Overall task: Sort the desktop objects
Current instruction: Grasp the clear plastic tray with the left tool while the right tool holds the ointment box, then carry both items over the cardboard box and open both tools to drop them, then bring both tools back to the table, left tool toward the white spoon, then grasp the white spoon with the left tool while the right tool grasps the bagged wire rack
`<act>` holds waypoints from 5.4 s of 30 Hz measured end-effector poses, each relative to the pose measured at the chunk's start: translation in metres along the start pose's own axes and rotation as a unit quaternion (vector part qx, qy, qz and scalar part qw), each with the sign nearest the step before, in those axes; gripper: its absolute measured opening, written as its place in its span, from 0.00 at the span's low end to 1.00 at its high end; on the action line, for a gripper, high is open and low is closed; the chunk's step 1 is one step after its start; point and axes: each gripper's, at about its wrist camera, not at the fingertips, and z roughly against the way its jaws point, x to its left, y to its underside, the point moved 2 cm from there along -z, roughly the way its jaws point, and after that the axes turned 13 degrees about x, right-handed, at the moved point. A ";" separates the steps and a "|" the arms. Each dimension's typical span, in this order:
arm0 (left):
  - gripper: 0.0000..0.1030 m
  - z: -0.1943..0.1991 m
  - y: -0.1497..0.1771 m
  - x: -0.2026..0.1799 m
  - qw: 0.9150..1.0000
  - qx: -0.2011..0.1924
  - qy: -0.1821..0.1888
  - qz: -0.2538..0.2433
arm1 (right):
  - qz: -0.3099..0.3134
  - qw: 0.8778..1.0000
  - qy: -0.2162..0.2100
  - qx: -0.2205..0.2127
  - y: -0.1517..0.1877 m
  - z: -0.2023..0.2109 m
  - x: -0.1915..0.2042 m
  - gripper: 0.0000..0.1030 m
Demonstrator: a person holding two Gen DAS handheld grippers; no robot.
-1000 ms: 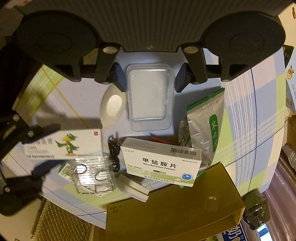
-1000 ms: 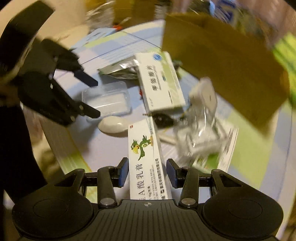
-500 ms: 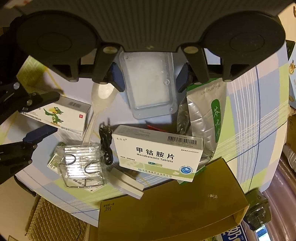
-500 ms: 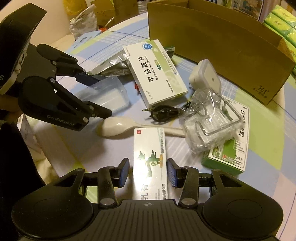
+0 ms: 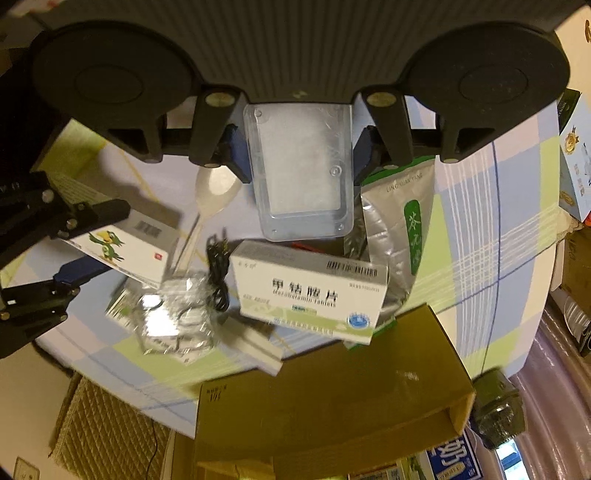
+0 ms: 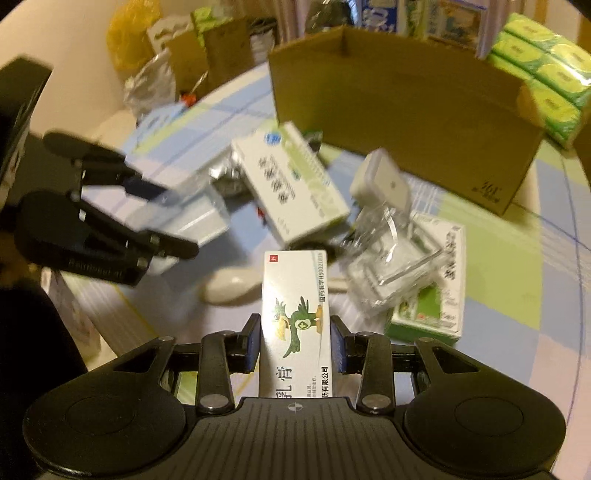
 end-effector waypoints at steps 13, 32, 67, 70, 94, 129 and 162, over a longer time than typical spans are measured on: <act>0.50 0.071 -0.059 -0.002 0.998 -0.063 -0.006 0.003 | -0.075 0.992 0.005 -0.098 -0.071 0.092 -0.050 0.34; 0.50 0.049 -0.245 0.070 0.991 -0.120 -0.002 0.057 | -0.126 0.983 0.026 -0.133 -0.225 0.082 -0.163 0.34; 0.67 0.059 -0.219 0.095 0.988 -0.129 0.003 0.082 | -0.115 0.982 0.004 -0.151 -0.208 0.087 -0.144 0.50; 0.68 0.074 -0.200 0.091 0.987 -0.135 0.006 0.084 | -0.092 0.985 0.007 -0.147 -0.186 0.100 -0.126 0.55; 0.83 0.098 -0.035 0.004 0.995 -0.095 0.011 -0.039 | 0.200 0.977 0.061 -0.049 0.005 0.089 -0.040 0.82; 0.60 -0.014 -0.020 -0.029 0.968 -0.020 0.127 -0.217 | 0.283 0.959 0.030 -0.009 0.009 0.013 -0.058 0.82; 0.04 -0.042 -0.048 -0.043 0.963 -0.007 0.167 -0.212 | 0.239 0.971 0.011 -0.027 -0.009 -0.008 -0.068 0.78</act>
